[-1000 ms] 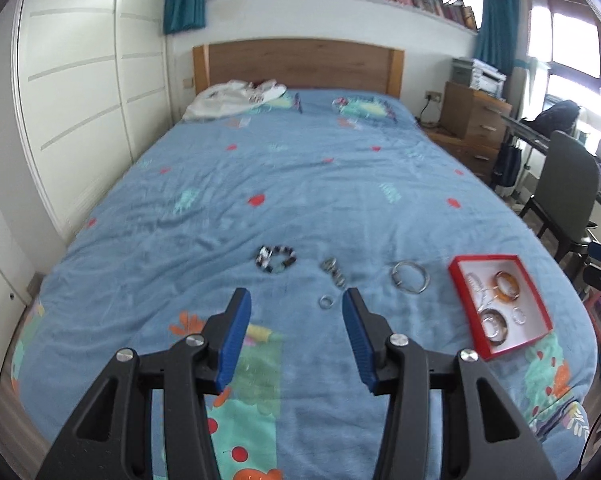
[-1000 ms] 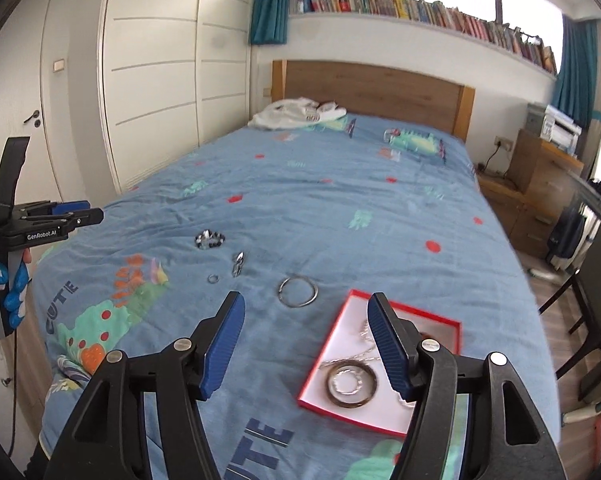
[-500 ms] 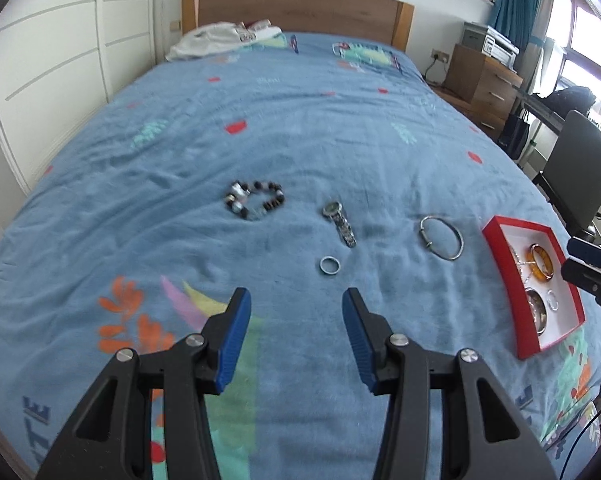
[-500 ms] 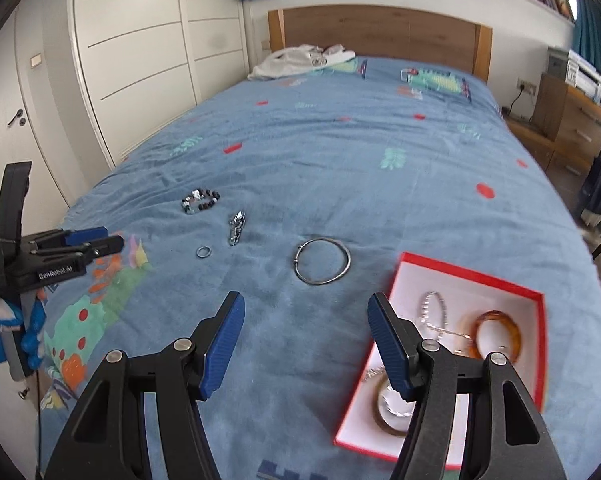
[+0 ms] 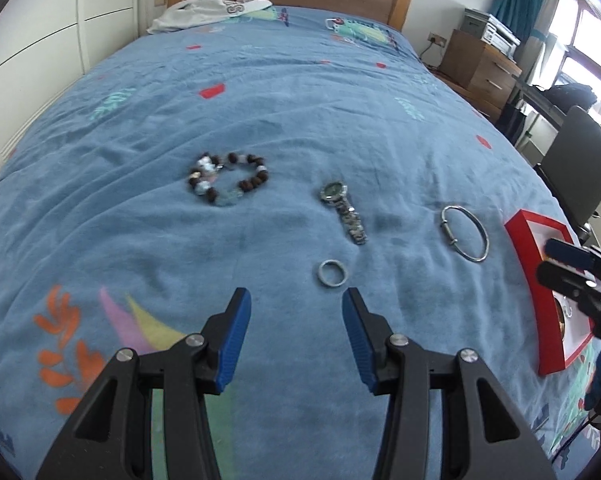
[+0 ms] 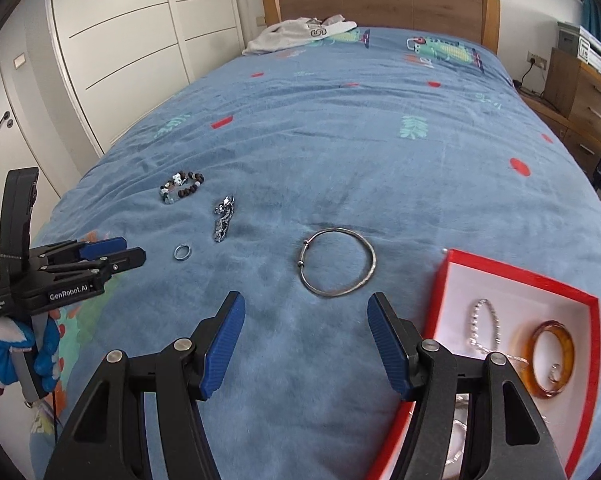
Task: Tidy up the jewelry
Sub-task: 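Grasp the silver bangle with the right gripper while the left grasps the silver ring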
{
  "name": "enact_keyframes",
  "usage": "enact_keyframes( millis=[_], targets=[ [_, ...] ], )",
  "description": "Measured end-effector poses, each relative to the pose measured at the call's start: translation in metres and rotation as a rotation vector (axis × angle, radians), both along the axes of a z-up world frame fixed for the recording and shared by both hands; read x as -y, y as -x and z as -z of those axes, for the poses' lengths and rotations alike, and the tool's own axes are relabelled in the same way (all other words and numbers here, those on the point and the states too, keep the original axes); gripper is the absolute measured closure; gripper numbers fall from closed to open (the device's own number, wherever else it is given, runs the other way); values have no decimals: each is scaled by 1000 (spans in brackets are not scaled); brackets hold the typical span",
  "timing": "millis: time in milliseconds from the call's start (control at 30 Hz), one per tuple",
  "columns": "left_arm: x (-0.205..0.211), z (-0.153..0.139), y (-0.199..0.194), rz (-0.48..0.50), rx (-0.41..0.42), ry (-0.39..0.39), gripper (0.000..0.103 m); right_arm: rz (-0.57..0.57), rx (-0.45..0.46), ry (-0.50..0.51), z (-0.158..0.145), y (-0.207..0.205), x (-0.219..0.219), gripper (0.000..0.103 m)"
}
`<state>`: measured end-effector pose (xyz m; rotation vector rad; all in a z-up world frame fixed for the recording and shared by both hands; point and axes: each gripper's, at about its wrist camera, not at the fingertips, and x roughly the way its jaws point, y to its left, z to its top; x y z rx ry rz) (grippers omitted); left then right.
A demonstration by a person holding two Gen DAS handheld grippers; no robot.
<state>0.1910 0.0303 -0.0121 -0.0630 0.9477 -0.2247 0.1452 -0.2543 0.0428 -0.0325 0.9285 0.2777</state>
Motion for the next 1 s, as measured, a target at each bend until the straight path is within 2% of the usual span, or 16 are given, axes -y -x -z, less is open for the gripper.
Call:
enact_keyframes(
  millis=[133,400,600,767,833,933,1000],
  targets=[
    [10,7,-9,44,-4,19,58,-7,-18,-5,9,-12,-6,44],
    [26,23,-27,95,-24,1,59,-8,-61,-22,33,-38,-13,60],
    [34,37,-33,120,-40,-30,69,9,-101,-52,51,-57,-13,65],
    [36,40,-36,123,-35,-40,84,17,-128,-50,64,-67,-13,67],
    [35,40,-36,122,-33,-39,84,11,-133,-44,67,-69,-17,67],
    [36,39,-35,116,-27,-43,85,-2,-144,-35,71,-73,-23,79],
    [36,37,-33,111,-23,-44,85,-4,-156,-41,73,-75,-24,95]
  ],
)
